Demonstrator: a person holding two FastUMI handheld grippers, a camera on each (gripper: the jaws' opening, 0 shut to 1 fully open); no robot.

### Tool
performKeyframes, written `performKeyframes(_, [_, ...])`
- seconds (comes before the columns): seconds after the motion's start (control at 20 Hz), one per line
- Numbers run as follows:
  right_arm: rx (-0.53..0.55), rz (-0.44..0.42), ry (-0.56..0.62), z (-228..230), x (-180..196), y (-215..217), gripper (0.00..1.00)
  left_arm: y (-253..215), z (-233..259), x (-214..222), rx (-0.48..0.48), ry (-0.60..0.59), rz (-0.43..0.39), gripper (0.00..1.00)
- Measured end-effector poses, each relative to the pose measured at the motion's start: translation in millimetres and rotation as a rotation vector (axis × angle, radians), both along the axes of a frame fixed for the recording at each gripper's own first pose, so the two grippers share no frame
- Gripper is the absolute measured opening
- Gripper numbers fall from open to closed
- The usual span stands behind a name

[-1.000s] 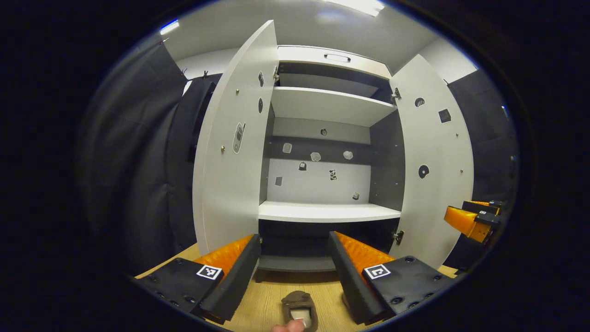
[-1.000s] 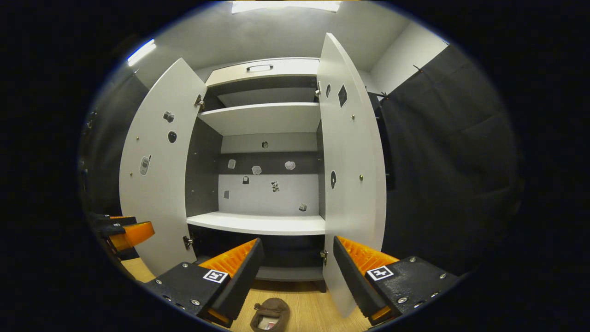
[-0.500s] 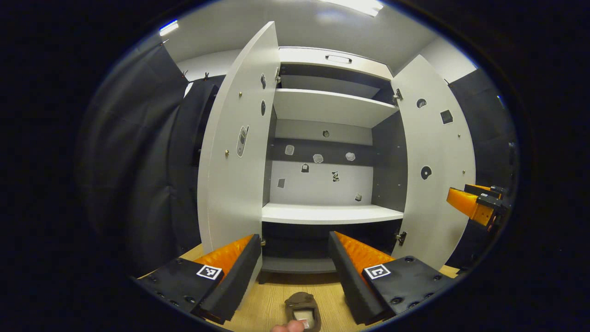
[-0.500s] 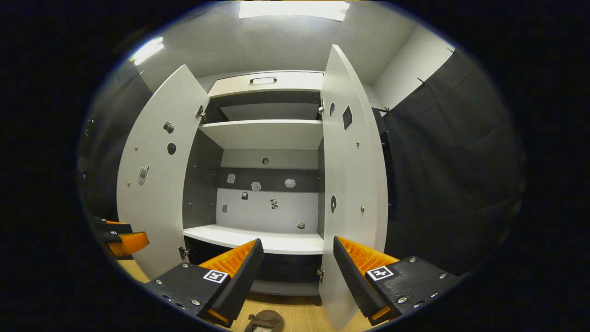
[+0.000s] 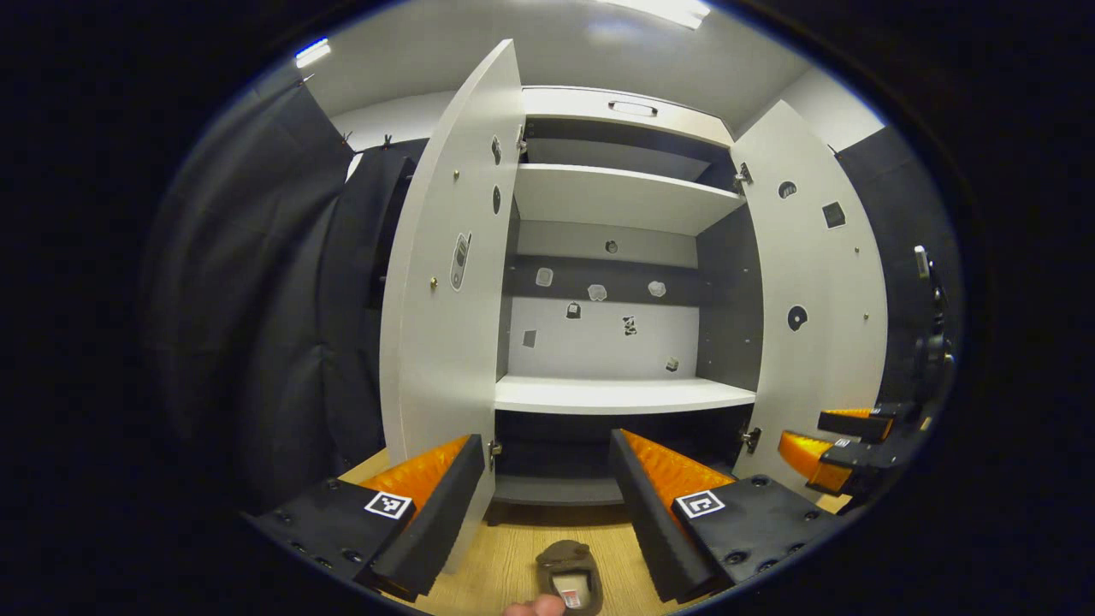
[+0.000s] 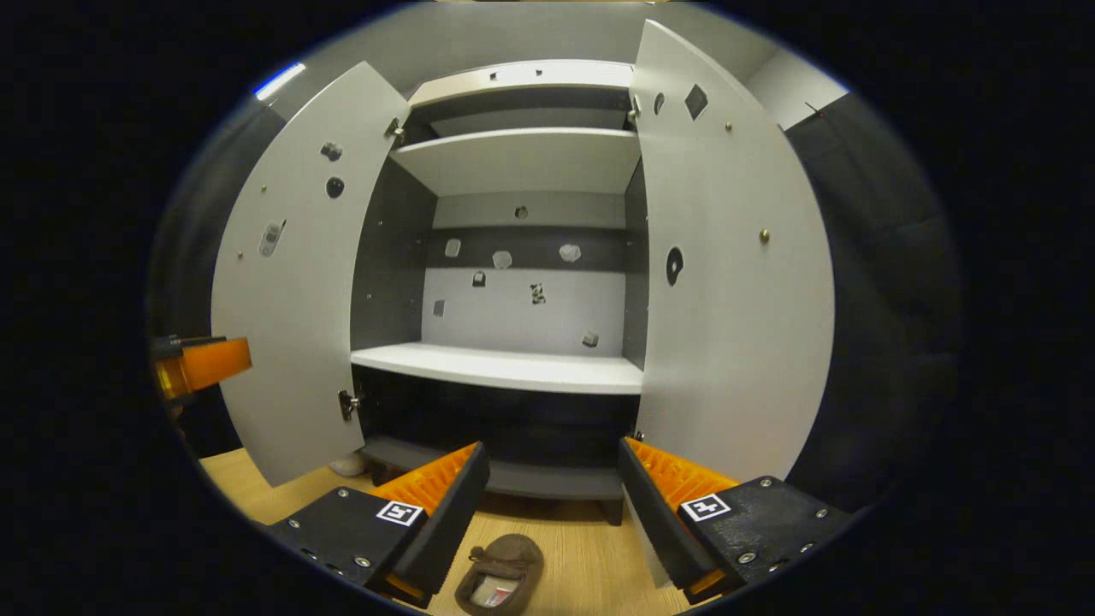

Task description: Grab one shoe with the right hand and put it into the shoe cabinet, grab the other shoe with the left hand and put it into the shoe cabinet; then close the right door with the right hand and the left door with the left hand.

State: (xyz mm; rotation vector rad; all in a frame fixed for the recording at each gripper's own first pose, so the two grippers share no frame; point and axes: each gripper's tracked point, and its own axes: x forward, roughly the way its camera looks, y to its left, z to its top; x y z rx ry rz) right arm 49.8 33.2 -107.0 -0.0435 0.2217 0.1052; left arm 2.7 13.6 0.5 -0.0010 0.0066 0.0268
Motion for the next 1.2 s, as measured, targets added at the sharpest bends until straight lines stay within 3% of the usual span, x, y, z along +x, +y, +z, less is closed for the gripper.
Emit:
performKeyframes(0.2, [0.000,-0.005,0.277,-108.2,-12.0,3.0,0.94,3.6,0.4,-0.7,0.006,-0.001,0.008,0.99])
performKeyframes(0.3, [-0.002,-0.014,0.406,-155.0,-25.7,0.1,0.94,5.7,-1.0,0.5,0.009,0.003,0.012,0.96])
performKeyframes(0.45, [-0.017,-0.002,0.557,-207.2,-49.1,-0.4,0.94,6.8,-3.8,0.5,0.008,0.013,0.013,0.96])
performKeyframes(0.7, [-0.060,-0.013,0.643,-247.8,-52.0,-4.1,0.94,10.7,-5.5,-0.2,0.012,0.021,0.022,0.96])
performKeyframes(0.95, [-0.070,-0.056,0.637,-276.9,-17.6,-5.6,0.84,10.8,-4.6,-5.0,0.005,0.016,0.024,0.99])
performKeyframes(1.0, [-0.064,-0.052,0.640,-282.0,-12.2,-3.7,0.83,11.6,-4.4,-5.4,0.005,0.017,0.026,0.96])
performKeyframes(1.1, [-0.043,-0.026,0.644,-289.5,-7.8,3.0,0.75,14.7,-5.0,-5.9,0.007,0.019,0.034,0.96])
performKeyframes(1.2, [-0.038,0.006,0.614,-290.4,-2.9,11.5,0.51,17.5,-4.9,-7.7,0.010,0.017,0.045,0.96])
